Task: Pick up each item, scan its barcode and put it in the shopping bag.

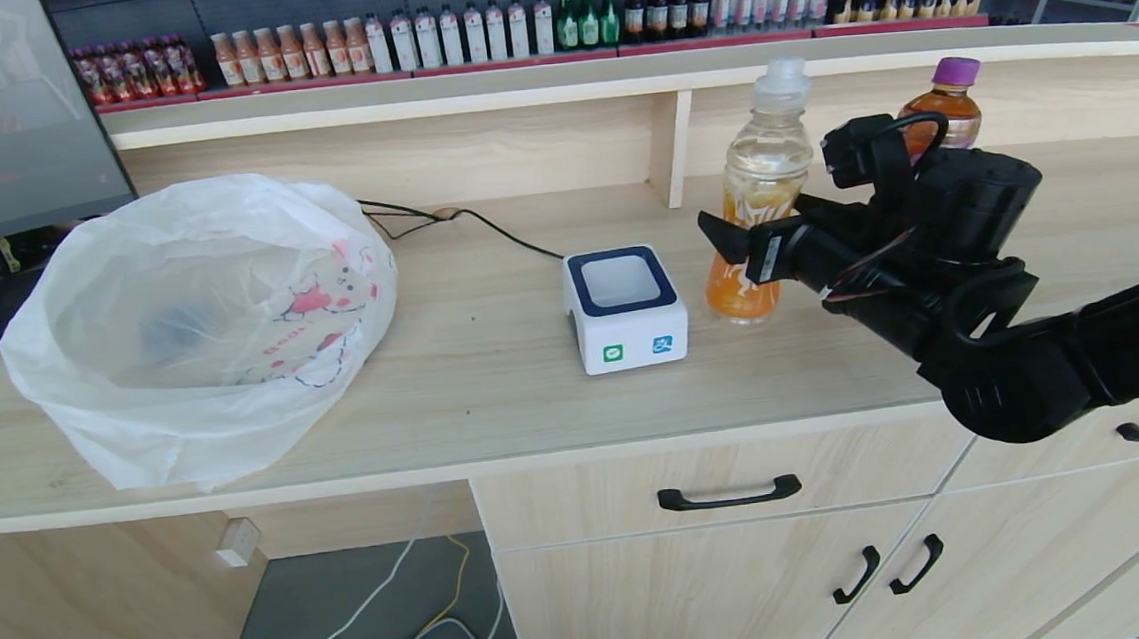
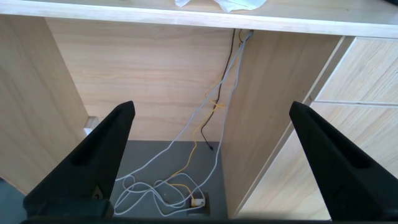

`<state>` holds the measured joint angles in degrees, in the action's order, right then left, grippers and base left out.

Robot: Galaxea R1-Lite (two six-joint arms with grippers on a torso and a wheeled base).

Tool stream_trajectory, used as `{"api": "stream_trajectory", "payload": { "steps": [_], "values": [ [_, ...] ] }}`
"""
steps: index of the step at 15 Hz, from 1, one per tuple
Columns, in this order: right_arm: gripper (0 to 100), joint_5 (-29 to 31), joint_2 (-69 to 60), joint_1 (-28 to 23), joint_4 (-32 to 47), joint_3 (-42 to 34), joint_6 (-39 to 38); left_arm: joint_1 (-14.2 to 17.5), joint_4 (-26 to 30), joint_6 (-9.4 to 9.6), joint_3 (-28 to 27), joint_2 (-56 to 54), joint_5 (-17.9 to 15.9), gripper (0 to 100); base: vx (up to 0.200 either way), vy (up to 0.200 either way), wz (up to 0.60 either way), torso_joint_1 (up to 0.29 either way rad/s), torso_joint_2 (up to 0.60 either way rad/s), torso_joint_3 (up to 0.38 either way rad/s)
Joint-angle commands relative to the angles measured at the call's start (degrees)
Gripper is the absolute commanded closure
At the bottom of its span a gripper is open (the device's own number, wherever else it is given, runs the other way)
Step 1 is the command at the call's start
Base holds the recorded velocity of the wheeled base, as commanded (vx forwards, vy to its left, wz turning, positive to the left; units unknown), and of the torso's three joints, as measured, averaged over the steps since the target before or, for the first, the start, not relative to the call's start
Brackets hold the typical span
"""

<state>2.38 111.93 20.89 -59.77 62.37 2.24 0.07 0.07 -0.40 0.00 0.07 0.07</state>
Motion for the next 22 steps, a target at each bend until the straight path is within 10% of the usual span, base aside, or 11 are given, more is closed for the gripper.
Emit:
{"api": "stream_trajectory", "payload": {
  "steps": [1, 14, 15, 22],
  "values": [
    [0, 0.00, 0.04, 0.02, 0.09, 0.12, 0.04, 0.01, 0.01, -0.04, 0.00, 0.01, 0.01, 0, 0.000, 0.000, 0.00, 0.000, 0.00, 0.000],
    [0, -0.18, 0.30, 0.02, 2.29, 2.50, 0.04, 0.01, 0.01, -0.04, 0.00, 0.01, 0.01, 0, 0.000, 0.000, 0.00, 0.000, 0.00, 0.000],
    [100, -0.27, 0.21, 0.02, 2.29, 2.50, 0.04, 0.01, 0.01, -0.04, 0.00, 0.01, 0.01, 0, 0.000, 0.000, 0.00, 0.000, 0.00, 0.000],
    [100, 0.08, -0.31, 0.02, 2.20, 2.85, 0.22, 0.01, 0.01, -0.04, 0.00, 0.01, 0.01, 0, 0.000, 0.000, 0.00, 0.000, 0.00, 0.000]
  ]
}}
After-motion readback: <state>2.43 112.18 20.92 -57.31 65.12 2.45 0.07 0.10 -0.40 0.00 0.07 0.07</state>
